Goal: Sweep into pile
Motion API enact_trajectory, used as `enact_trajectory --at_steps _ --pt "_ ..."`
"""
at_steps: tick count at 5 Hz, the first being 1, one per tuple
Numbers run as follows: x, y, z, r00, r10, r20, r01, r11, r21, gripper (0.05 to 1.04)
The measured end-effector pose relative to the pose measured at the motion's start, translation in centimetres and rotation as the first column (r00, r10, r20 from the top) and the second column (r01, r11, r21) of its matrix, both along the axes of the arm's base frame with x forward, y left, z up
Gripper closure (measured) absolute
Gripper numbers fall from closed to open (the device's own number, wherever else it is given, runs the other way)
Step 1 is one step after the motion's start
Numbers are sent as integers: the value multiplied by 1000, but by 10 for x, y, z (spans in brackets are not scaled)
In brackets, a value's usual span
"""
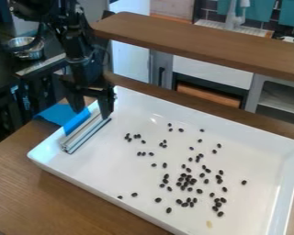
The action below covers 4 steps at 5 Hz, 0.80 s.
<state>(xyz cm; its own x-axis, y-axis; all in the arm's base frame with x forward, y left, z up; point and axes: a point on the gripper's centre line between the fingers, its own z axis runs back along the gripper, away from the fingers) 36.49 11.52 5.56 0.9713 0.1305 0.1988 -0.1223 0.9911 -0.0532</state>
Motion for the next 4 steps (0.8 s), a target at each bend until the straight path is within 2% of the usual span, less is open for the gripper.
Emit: enact_trajectory --at_steps 1,2,4 --pt "-3 -1 -14 999 7 -36 -8 1000 -11 84" --pt "-1 -2 -27 997 36 -74 -36 999 10 84" --pt "8 1 -39 998 37 -55 -32 995 91 84"
